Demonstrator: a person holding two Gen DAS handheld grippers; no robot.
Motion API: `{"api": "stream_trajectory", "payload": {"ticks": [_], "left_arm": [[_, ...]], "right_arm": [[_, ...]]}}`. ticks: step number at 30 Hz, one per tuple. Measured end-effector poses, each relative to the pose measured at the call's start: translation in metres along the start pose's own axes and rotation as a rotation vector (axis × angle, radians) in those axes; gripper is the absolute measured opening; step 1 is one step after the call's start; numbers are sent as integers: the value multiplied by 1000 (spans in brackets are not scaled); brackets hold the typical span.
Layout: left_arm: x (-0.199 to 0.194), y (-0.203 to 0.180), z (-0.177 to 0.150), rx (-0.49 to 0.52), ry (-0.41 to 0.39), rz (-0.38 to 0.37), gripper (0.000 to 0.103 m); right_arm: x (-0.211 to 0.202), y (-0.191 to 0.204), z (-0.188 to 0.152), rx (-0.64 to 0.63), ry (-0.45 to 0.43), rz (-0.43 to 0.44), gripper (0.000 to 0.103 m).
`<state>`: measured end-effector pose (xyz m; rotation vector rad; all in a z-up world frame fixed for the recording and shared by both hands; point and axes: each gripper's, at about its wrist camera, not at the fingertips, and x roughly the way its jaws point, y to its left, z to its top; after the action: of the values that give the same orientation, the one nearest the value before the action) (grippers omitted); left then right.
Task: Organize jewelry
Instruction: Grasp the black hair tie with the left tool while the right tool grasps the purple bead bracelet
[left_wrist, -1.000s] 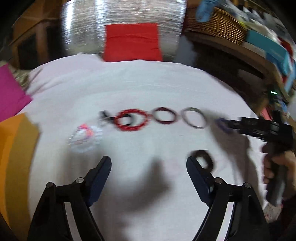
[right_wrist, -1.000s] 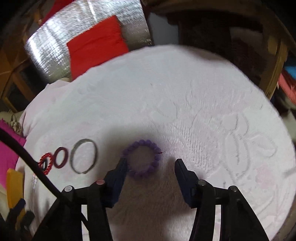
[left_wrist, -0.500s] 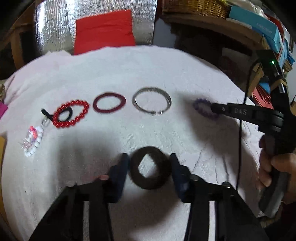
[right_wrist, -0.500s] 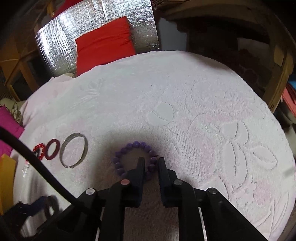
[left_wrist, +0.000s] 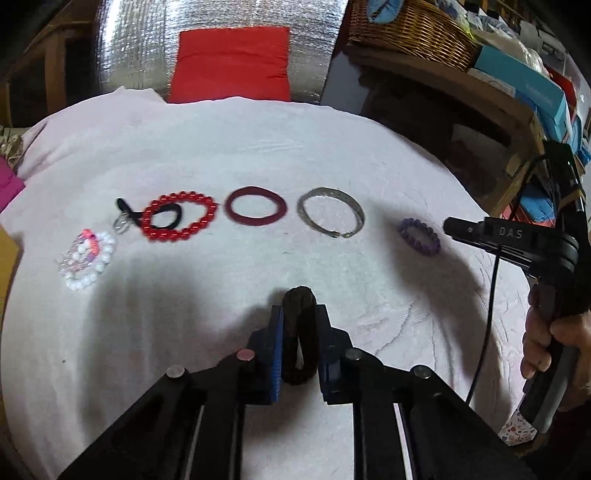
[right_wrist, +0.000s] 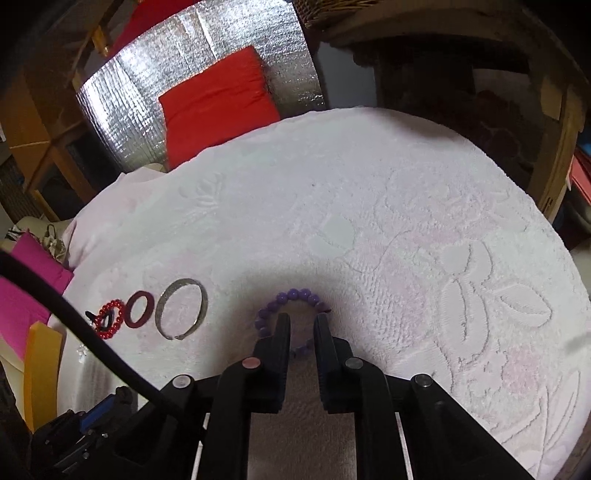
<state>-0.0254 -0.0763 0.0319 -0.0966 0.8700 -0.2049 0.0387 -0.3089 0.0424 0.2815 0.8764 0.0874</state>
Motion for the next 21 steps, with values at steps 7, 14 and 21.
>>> {"api": "stream_trajectory", "payload": {"ticks": [7,14,21], "left_arm": [[-17,8,-1,13,-36,46,17],[-22,13,-2,36,-28,83,17],[-31,23,0,17,-46,101,17]], "right_arm": [[12,-9,1,50,31,-17,30],[37,7,1,-13,16,-114,47],[35,20,3,-90,-7,-132,10]]}}
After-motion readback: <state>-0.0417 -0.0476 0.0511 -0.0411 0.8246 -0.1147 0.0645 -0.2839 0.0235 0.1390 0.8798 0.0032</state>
